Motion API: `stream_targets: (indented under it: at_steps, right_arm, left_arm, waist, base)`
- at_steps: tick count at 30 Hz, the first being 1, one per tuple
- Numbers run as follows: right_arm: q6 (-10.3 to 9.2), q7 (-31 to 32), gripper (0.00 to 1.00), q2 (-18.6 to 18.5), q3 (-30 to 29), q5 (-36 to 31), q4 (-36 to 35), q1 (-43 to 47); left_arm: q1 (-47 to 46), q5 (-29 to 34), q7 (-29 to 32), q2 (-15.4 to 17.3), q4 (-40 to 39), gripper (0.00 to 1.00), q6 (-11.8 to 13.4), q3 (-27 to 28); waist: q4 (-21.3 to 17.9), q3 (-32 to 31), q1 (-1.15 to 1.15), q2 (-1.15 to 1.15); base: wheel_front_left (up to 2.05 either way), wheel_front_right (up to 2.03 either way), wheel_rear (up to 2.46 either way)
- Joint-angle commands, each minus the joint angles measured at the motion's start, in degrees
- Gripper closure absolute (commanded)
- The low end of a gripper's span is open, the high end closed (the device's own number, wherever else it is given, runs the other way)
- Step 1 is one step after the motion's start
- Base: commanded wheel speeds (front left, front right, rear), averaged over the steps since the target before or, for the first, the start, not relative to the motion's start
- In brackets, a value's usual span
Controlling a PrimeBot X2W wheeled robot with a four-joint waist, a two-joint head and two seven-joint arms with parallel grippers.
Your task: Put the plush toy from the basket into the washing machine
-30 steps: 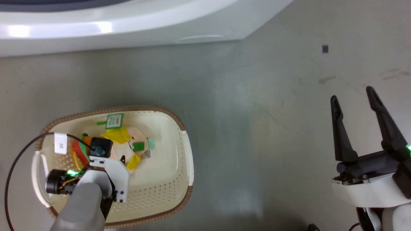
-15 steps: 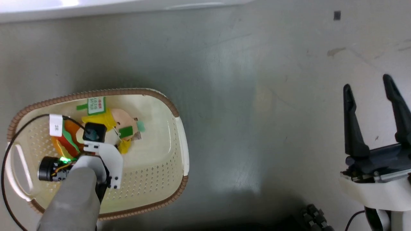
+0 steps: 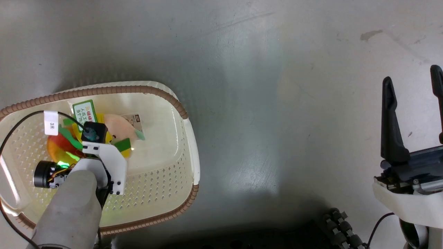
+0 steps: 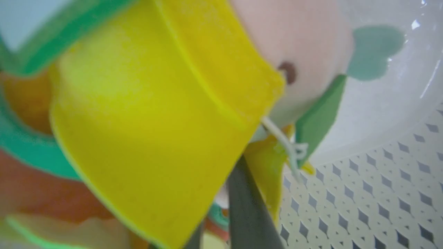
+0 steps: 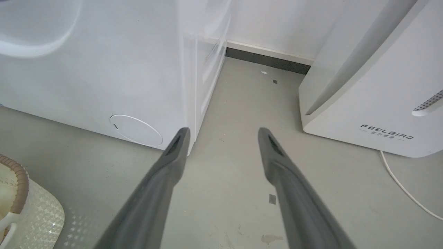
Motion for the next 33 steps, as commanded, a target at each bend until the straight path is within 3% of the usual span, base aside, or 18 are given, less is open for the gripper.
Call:
stream_targets:
  at_steps: [1, 12, 24, 33]
  right_arm:
    - [-0.05, -0.5, 0.0, -0.01, -0.14, -0.49, -0.1, -0.81]
    - [-0.05, -0.5, 0.0, -0.01, -1.02, -0.18, 1.69, -1.32]
    - [-0.05, -0.5, 0.0, -0.01, -2.76, 1.99, 5.52, 0.11]
    - [-0.05, -0.5, 0.0, -0.01, -4.12, 2.79, 7.89, 2.49]
  left_arm:
    - [0.57, -0.64, -0.06, -0.15, 0.95, 1.0, -0.28, -0.07]
    - [3.24, -2.03, -2.74, -0.67, 0.95, 1.0, -0.95, -0.21]
    - [11.93, -4.69, -10.61, -2.24, 0.95, 1.0, -2.07, 0.46]
    - [15.21, -4.77, -16.91, -3.66, -0.46, 1.0, -3.18, -0.66]
  waist:
    - [0.01, -0.7, 0.0, 0.0]
    - [0.17, -7.44, 0.0, 0.0]
    - [0.83, -22.59, 0.0, 0.0]
    - [3.66, -32.21, 0.0, 0.0]
  base:
    - [0.0, 0.0, 0.0]
    - [0.0, 0.0, 0.0]
    - [0.0, 0.0, 0.0]
    - [0.0, 0.0, 0.0]
